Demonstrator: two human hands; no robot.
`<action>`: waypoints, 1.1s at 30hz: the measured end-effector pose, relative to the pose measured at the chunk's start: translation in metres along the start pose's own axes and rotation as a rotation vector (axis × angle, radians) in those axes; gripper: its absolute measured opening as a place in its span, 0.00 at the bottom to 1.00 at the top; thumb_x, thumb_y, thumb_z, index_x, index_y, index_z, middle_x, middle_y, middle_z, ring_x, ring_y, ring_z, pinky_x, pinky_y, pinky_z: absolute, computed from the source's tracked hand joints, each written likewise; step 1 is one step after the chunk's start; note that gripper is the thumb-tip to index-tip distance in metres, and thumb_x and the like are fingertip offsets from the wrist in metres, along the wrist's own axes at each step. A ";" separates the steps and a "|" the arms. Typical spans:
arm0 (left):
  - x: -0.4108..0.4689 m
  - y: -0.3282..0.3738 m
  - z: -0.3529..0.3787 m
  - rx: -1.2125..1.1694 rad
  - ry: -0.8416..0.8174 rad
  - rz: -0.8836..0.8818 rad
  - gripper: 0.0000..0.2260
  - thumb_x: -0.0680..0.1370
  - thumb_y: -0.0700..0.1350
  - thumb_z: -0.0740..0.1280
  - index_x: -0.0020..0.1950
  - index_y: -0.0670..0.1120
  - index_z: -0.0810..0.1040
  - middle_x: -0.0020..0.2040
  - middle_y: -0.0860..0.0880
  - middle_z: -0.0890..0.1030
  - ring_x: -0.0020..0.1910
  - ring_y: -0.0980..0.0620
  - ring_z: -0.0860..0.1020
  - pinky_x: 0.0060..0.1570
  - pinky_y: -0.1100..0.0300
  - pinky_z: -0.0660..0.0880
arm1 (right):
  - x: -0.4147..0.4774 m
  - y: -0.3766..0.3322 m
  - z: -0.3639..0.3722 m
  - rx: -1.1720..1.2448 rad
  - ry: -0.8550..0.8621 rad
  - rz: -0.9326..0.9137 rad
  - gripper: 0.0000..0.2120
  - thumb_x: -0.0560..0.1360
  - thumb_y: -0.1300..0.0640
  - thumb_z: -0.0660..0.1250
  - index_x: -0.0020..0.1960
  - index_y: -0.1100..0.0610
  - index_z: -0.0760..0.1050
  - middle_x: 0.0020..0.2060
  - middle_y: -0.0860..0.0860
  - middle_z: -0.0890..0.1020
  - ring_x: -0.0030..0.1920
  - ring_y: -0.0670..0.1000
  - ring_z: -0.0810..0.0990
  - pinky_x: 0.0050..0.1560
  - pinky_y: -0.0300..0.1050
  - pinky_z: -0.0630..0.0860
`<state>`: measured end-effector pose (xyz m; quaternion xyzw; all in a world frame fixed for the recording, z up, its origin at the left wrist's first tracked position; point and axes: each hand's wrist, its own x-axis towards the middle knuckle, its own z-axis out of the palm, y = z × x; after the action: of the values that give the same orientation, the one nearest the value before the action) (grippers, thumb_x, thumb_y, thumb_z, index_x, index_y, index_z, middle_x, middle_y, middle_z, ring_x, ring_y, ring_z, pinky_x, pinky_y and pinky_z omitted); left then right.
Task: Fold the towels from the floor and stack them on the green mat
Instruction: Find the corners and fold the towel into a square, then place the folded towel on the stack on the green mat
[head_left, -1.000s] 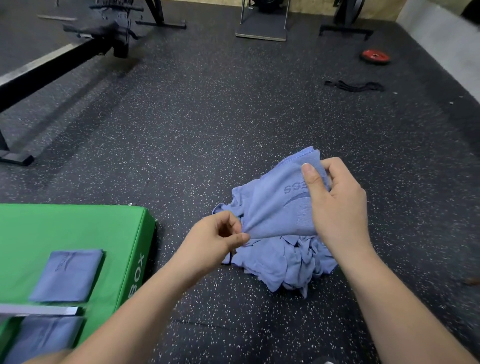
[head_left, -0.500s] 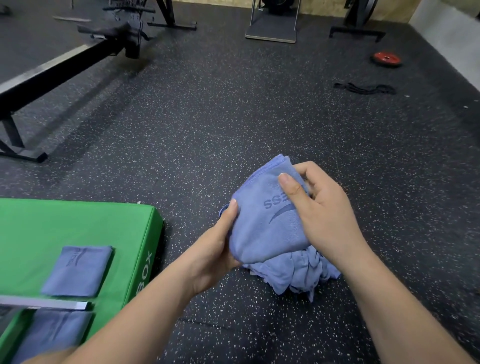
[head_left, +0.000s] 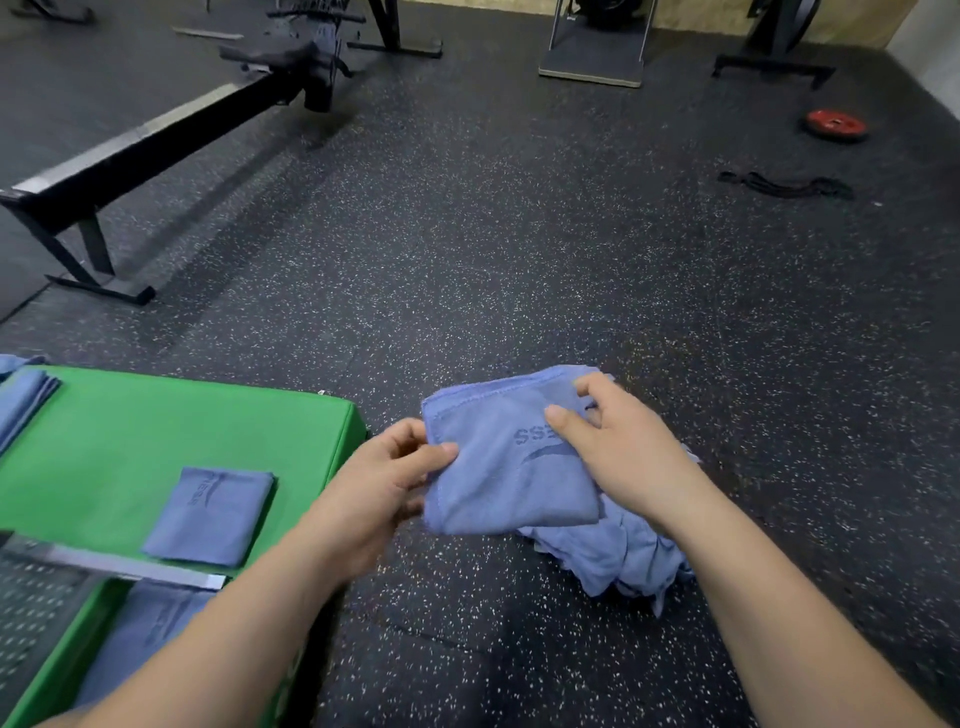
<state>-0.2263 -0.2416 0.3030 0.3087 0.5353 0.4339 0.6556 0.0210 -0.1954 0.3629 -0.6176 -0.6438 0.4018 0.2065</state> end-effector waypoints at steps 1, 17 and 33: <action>-0.001 -0.003 -0.013 0.069 0.039 0.006 0.05 0.79 0.40 0.75 0.50 0.48 0.80 0.43 0.48 0.81 0.34 0.55 0.75 0.32 0.63 0.70 | 0.005 0.002 0.013 0.007 -0.059 0.040 0.09 0.80 0.41 0.68 0.54 0.44 0.75 0.41 0.48 0.84 0.46 0.55 0.84 0.53 0.59 0.82; -0.006 -0.013 -0.270 0.903 0.437 -0.266 0.07 0.76 0.41 0.76 0.49 0.47 0.80 0.38 0.48 0.82 0.34 0.50 0.77 0.36 0.58 0.72 | 0.035 -0.044 0.305 0.403 -0.374 0.322 0.06 0.82 0.61 0.68 0.58 0.55 0.75 0.55 0.55 0.84 0.52 0.55 0.87 0.39 0.50 0.87; -0.017 0.012 -0.321 0.861 0.546 -0.268 0.15 0.81 0.45 0.74 0.67 0.48 0.78 0.58 0.46 0.84 0.52 0.45 0.82 0.45 0.57 0.77 | 0.068 -0.054 0.395 0.103 -0.595 0.180 0.23 0.82 0.56 0.69 0.76 0.55 0.73 0.64 0.53 0.82 0.53 0.53 0.81 0.58 0.48 0.79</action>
<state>-0.5415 -0.2708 0.2447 0.3547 0.8512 0.1520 0.3559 -0.3246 -0.2294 0.1554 -0.5162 -0.5976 0.6134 0.0037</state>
